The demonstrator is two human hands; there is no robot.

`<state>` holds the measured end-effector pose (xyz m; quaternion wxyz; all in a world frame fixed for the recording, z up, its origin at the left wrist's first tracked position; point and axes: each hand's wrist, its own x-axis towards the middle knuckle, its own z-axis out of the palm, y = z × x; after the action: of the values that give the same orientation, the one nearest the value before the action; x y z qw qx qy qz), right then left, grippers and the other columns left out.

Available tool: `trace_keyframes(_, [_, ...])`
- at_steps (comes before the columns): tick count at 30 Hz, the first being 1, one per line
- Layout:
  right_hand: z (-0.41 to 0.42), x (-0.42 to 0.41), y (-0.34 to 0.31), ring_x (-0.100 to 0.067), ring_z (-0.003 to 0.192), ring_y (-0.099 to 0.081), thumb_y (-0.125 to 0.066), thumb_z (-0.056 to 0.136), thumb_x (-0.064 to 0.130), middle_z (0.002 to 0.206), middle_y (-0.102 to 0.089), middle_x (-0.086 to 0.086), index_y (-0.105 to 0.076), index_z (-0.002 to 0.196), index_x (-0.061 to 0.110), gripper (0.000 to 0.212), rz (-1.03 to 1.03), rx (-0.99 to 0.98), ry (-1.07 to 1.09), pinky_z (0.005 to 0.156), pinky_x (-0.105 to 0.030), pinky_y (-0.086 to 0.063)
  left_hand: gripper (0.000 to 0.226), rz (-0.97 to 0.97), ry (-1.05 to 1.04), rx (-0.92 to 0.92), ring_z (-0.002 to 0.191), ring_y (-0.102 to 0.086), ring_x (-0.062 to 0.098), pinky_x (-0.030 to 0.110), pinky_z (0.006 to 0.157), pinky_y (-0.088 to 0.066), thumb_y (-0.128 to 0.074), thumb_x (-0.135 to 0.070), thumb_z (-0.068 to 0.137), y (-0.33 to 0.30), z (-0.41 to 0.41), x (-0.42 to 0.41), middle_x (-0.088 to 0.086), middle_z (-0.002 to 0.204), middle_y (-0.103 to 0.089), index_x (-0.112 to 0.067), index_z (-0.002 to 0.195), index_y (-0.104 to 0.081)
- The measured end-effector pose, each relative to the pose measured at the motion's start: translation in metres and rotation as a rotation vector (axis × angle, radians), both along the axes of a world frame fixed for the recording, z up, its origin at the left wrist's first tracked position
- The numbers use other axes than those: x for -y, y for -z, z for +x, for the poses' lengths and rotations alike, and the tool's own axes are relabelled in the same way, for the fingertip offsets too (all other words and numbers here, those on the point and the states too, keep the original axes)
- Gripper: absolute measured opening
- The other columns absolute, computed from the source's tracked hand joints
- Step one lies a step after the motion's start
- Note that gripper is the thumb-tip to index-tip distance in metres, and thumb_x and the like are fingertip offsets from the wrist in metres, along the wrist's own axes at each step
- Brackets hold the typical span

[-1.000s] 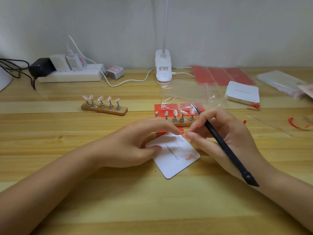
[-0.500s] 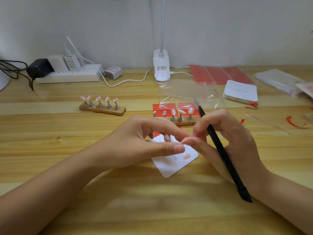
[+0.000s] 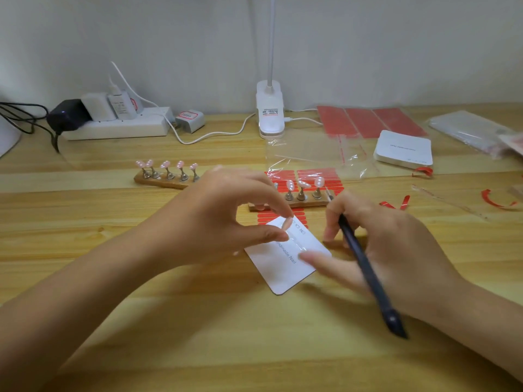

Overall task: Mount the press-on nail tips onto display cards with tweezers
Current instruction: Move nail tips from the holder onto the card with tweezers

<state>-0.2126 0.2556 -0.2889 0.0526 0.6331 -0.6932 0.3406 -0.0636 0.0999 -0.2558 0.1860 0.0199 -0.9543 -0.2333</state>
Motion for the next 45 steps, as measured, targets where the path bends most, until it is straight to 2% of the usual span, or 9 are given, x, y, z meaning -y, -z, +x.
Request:
trace_keyframes(3, [0.006,-0.001,0.0,-0.008,0.05,-0.036,-0.053,0.059,0.076,0.057,-0.035,0.018,-0.037,0.079,0.031,0.053,0.096,-0.216,0.019,0.049,-0.017,-0.031,0.024,0.011,0.037,0.06,0.082,-0.061,0.01,0.034,0.072,-0.048,-0.069,-0.034,0.075,0.004,-0.003,0.001,-0.005,0.088,-0.067,-0.016,0.091,-0.072])
trace_keyframes(6, [0.007,0.001,0.003,-0.001,0.052,-0.036,-0.056,0.059,0.073,0.057,-0.038,0.018,-0.034,0.084,0.034,0.051,0.127,-0.15,-0.037,0.063,-0.019,-0.038,0.024,0.041,0.06,0.12,0.087,-0.063,0.011,0.039,0.073,-0.05,-0.067,-0.035,0.077,0.011,-0.004,0.001,-0.008,0.093,-0.068,-0.017,0.092,-0.071])
trace_keyframes(11, [-0.002,0.003,0.004,-0.005,0.074,-0.049,-0.062,0.063,0.064,0.065,-0.048,0.02,-0.04,0.088,0.039,0.042,0.192,-0.019,-0.084,0.084,-0.012,-0.03,0.023,-0.05,0.032,0.118,0.084,-0.063,0.012,0.039,0.067,-0.05,-0.066,-0.04,0.077,0.02,-0.001,0.001,-0.01,0.091,-0.067,-0.02,0.089,-0.07])
trace_keyframes(15, [-0.009,0.003,0.004,-0.012,0.077,-0.051,-0.069,0.071,0.049,0.075,-0.061,0.008,-0.053,0.09,0.026,0.034,0.168,-0.014,-0.075,0.082,-0.017,-0.032,0.029,-0.01,-0.058,0.093,0.079,-0.057,0.006,0.038,0.063,-0.048,-0.055,-0.051,0.077,0.022,0.005,-0.002,-0.011,0.084,-0.063,-0.027,0.086,-0.068])
trace_keyframes(18, [-0.008,0.005,0.003,-0.007,0.079,-0.055,-0.062,0.067,0.061,0.083,-0.063,0.01,-0.052,0.093,0.029,0.043,0.201,0.014,-0.093,0.087,-0.018,-0.032,0.03,0.006,-0.117,0.091,0.077,-0.05,-0.002,0.031,0.065,-0.045,-0.056,-0.055,0.074,0.024,0.004,-0.007,-0.015,0.081,-0.061,-0.029,0.084,-0.069])
trace_keyframes(21, [-0.005,0.008,0.003,-0.008,0.08,-0.056,-0.056,0.061,0.071,0.085,-0.062,0.01,-0.05,0.093,0.033,0.051,0.246,0.034,-0.098,0.087,-0.017,-0.032,0.024,0.008,-0.17,0.093,0.075,-0.049,-0.001,0.026,0.063,-0.042,-0.062,-0.051,0.071,0.025,0.002,-0.01,-0.016,0.077,-0.059,-0.031,0.082,-0.069])
trace_keyframes(30, [-0.006,0.009,0.005,-0.009,0.082,-0.053,-0.057,0.062,0.066,0.087,-0.061,0.009,-0.043,0.092,0.038,0.043,0.237,0.084,-0.109,0.085,-0.016,-0.033,0.027,-0.045,-0.167,0.092,0.07,-0.047,0.001,0.026,0.063,-0.04,-0.063,-0.049,0.07,0.02,-0.005,-0.009,-0.016,0.074,-0.057,-0.026,0.082,-0.072])
trace_keyframes(36, [-0.006,0.008,0.005,-0.01,0.083,-0.055,-0.057,0.063,0.066,0.087,-0.062,0.008,-0.044,0.093,0.038,0.043,0.245,0.086,-0.115,0.086,-0.018,-0.032,0.031,-0.015,-0.149,0.138,0.072,-0.051,0.004,0.035,0.067,-0.044,-0.063,-0.051,0.068,0.016,-0.011,-0.008,-0.014,0.074,-0.058,-0.026,0.083,-0.073])
trace_keyframes(45, [-0.006,0.008,0.005,-0.01,0.083,-0.054,-0.056,0.063,0.066,0.087,-0.062,0.008,-0.049,0.095,0.033,0.047,0.243,0.084,-0.114,0.086,-0.016,-0.033,0.026,-0.061,-0.168,0.227,0.07,-0.047,-0.004,0.025,0.065,-0.034,-0.071,-0.046,0.07,0.008,-0.011,-0.008,-0.015,0.079,-0.061,-0.027,0.089,-0.073])
